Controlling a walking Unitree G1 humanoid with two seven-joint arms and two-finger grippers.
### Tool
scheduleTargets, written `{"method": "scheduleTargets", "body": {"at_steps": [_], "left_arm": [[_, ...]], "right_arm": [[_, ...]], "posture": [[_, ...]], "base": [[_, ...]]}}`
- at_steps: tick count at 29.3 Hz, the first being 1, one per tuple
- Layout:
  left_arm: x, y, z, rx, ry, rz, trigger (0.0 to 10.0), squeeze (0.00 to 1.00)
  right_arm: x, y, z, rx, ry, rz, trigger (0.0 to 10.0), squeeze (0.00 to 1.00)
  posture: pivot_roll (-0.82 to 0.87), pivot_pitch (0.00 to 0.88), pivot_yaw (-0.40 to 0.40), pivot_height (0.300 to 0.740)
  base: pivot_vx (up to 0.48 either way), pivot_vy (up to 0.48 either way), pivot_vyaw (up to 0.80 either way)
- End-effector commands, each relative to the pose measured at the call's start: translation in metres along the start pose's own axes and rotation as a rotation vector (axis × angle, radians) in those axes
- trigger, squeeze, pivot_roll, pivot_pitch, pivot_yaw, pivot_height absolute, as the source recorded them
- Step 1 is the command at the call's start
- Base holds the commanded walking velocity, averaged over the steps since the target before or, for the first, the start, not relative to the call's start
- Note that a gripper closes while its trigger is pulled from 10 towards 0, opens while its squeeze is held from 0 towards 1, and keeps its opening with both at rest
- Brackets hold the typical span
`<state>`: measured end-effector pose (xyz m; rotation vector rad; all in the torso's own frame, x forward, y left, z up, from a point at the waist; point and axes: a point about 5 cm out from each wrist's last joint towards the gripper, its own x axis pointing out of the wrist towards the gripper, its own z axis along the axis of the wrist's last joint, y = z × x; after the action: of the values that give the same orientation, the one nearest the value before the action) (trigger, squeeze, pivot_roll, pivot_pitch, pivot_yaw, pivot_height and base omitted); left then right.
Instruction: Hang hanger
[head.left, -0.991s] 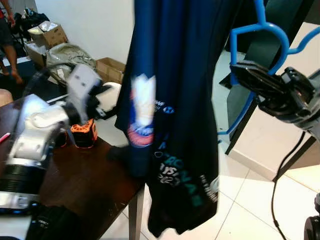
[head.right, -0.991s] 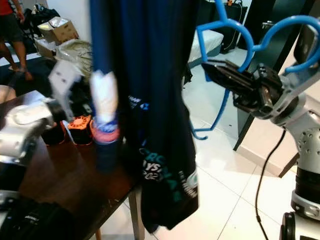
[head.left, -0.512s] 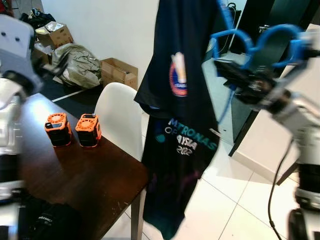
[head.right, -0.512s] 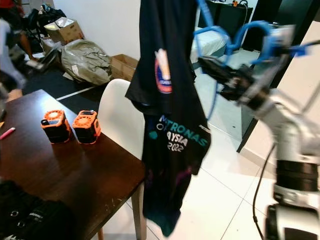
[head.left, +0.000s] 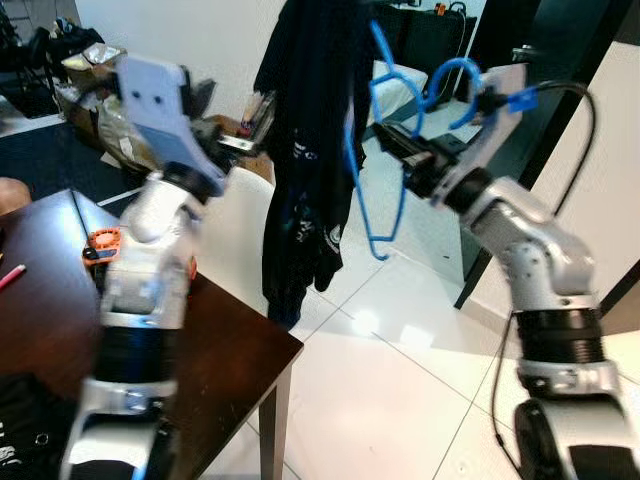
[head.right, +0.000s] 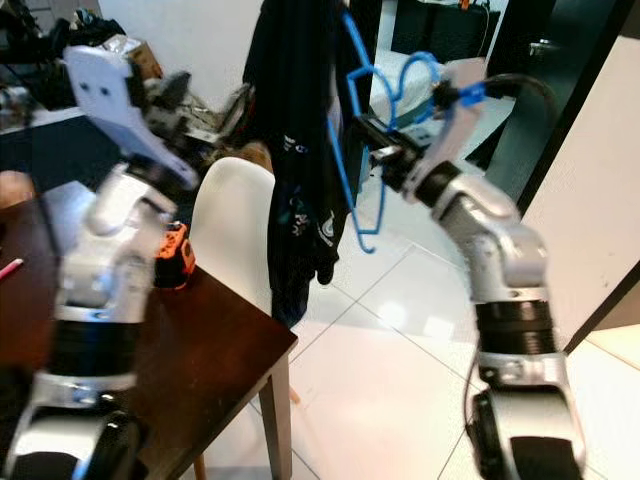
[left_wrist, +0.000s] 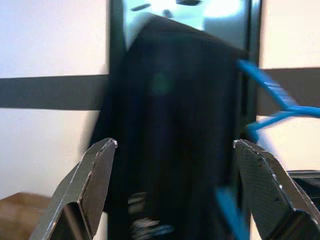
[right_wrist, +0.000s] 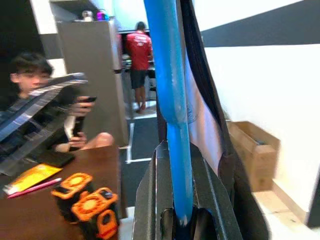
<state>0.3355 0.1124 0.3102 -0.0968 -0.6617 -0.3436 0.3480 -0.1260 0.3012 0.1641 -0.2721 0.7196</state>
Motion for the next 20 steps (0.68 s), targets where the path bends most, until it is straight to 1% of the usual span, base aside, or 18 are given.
{"method": "scheduleTargets", "body": {"at_steps": [1,2,4,9,10,11,12,13,14,15,17,20], "left_arm": [[-0.001,-0.003,-0.004,0.016,0.000,0.019,10.0,0.00],[-0.003,-0.011,-0.008,0.021,0.014,0.007,10.0,0.00],[-0.004,-0.017,-0.012,0.027,0.031,0.007,10.0,0.00],[-0.003,-0.018,-0.012,0.033,0.031,0.017,10.0,0.00],[-0.001,-0.018,-0.010,0.057,0.020,0.022,10.0,0.00],[-0.001,-0.018,-0.010,0.057,0.020,0.022,10.0,0.00],[0.000,-0.017,-0.008,0.086,0.010,0.026,10.0,0.00],[0.000,-0.017,-0.008,0.086,0.010,0.026,10.0,0.00],[0.000,-0.015,-0.007,0.125,0.001,0.034,10.0,0.00],[0.000,-0.015,-0.007,0.125,0.001,0.034,10.0,0.00],[0.001,-0.011,-0.008,0.206,0.001,0.050,10.0,0.00],[0.001,-0.009,-0.008,0.264,-0.006,0.076,10.0,0.00]], "right_arm": [[-0.001,0.003,0.005,-0.025,-0.027,-0.028,10.0,0.00],[0.001,0.006,0.000,-0.022,-0.026,-0.050,10.0,0.00],[0.004,0.012,-0.005,-0.018,-0.028,-0.070,10.0,0.00],[0.006,0.015,-0.009,-0.014,-0.028,-0.070,10.0,0.00],[0.007,0.017,-0.010,-0.011,-0.027,-0.071,10.0,0.00],[0.007,0.017,-0.010,-0.011,-0.027,-0.071,10.0,0.00],[0.007,0.017,-0.011,-0.009,-0.026,-0.073,10.0,0.00],[0.007,0.017,-0.011,-0.009,-0.026,-0.073,10.0,0.00],[0.007,0.018,-0.011,-0.004,-0.030,-0.077,10.0,0.00],[0.007,0.018,-0.011,-0.004,-0.030,-0.077,10.0,0.00],[0.007,0.021,-0.010,0.011,-0.040,-0.071,10.0,0.00],[0.007,0.024,-0.009,0.020,-0.045,-0.065,10.0,0.00]], "posture": [[-0.02,0.000,-0.061,0.740],[-0.03,0.000,-0.056,0.740],[-0.03,0.000,-0.054,0.740],[-0.02,0.000,-0.053,0.740],[-0.02,0.000,-0.050,0.740],[-0.02,0.000,-0.050,0.740],[-0.02,0.000,-0.048,0.740],[-0.02,0.000,-0.048,0.740],[-0.02,0.000,-0.046,0.740],[-0.02,0.000,-0.046,0.740],[-0.03,0.000,-0.039,0.740],[-0.03,0.000,-0.039,0.740]], "base": [[0.000,0.000,0.00],[0.000,0.000,0.00],[0.000,0.000,0.00],[0.000,0.000,0.00],[0.000,0.000,0.00],[0.000,0.000,0.00],[0.000,0.000,0.00],[0.000,0.000,0.00],[0.000,0.000,0.00],[0.000,0.000,0.00],[0.000,0.000,0.00],[0.000,0.000,0.00]]}}
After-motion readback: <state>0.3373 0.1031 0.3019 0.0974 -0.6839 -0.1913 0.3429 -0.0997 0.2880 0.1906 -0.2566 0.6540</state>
